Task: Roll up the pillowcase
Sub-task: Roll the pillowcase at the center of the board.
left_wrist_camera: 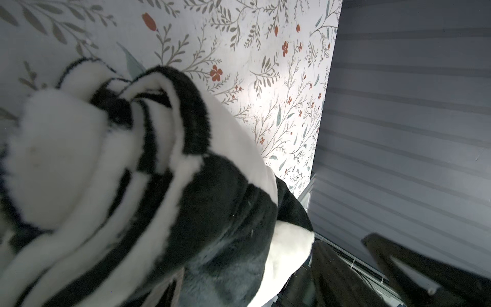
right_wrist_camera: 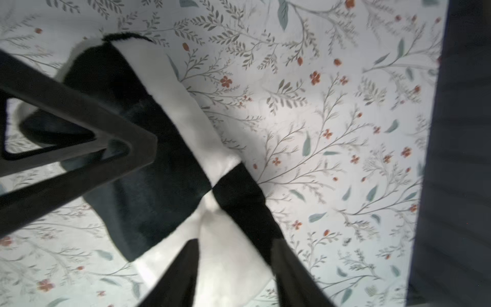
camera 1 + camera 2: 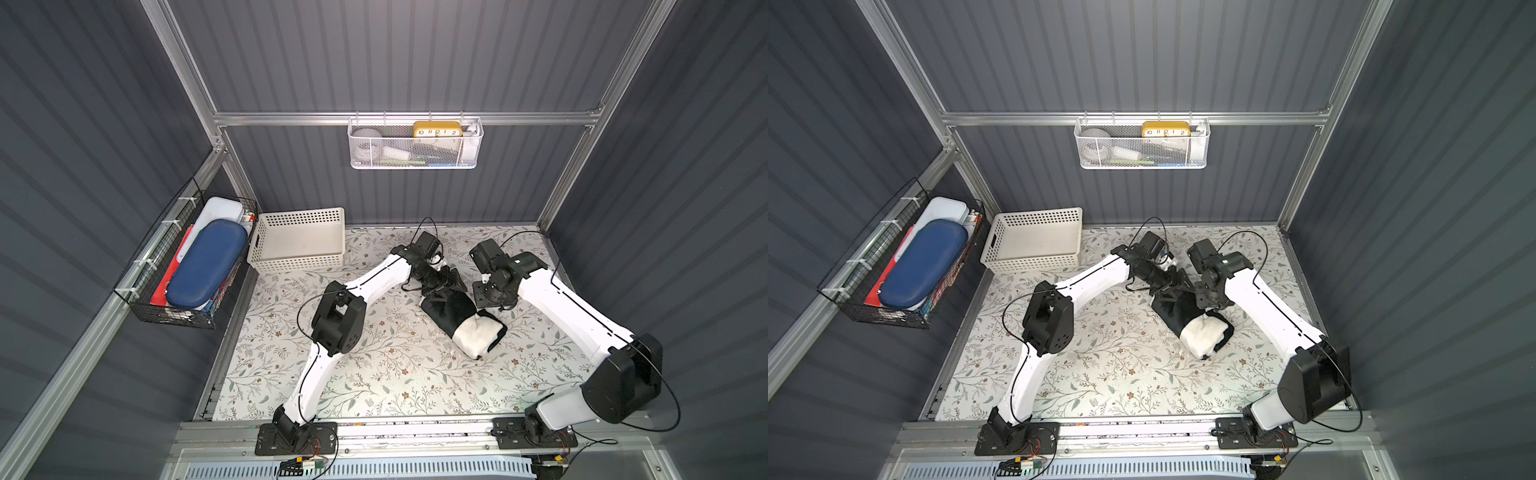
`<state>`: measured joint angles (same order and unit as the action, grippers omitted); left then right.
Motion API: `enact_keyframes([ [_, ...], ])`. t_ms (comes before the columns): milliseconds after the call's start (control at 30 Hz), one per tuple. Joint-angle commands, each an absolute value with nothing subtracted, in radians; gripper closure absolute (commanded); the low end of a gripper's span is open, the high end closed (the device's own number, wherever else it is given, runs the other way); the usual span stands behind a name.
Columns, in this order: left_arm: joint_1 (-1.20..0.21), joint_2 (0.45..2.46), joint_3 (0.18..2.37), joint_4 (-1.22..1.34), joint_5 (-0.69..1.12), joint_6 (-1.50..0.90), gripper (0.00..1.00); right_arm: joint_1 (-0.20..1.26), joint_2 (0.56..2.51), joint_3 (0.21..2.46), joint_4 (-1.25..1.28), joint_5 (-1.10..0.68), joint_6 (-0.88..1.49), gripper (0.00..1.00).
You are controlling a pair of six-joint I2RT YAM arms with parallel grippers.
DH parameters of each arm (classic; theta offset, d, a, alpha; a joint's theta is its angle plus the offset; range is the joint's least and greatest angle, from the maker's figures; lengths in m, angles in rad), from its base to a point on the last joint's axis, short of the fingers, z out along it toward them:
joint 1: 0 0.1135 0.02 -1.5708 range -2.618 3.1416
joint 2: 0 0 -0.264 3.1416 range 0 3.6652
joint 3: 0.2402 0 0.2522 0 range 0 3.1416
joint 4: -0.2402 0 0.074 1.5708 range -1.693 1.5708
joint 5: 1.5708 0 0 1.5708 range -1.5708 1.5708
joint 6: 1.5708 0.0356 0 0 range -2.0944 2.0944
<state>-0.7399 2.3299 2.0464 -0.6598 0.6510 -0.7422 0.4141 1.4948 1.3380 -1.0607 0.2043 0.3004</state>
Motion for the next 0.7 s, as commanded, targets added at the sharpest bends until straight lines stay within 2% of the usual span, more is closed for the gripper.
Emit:
enact_keyframes([
  [0, -0.745, 2.359, 2.037, -0.692, 0.629, -0.730, 0.21, 0.420, 1.533, 1.281, -1.041, 0.031, 0.324, 0.97],
  [100, -0.745, 2.364, 2.046, -0.697, 0.627, -0.732, 0.21, 0.427, 1.556, 1.217, -0.966, -0.039, 0.361, 1.00],
  [267, -0.744, 2.351, 2.042, -0.702, 0.637, -0.742, 0.21, 0.419, 1.707, 1.154, -0.923, -0.031, 0.420, 1.00],
  [433, -0.726, 2.289, 2.007, -0.689, 0.559, -0.748, 0.17, 0.388, 1.738, 1.141, -0.903, -0.014, 0.436, 1.00],
  [600, -0.690, 2.203, 2.045, -0.715, 0.480, -0.736, 0.10, 0.363, 1.742, 1.161, -0.923, 0.009, 0.426, 1.00],
  [633, -0.679, 2.184, 2.060, -0.727, 0.453, -0.718, 0.08, 0.357, 1.741, 1.163, -0.925, 0.003, 0.424, 1.00],
  [667, -0.670, 2.163, 2.074, -0.739, 0.413, -0.702, 0.01, 0.353, 1.738, 1.163, -0.923, 0.004, 0.420, 1.00],
])
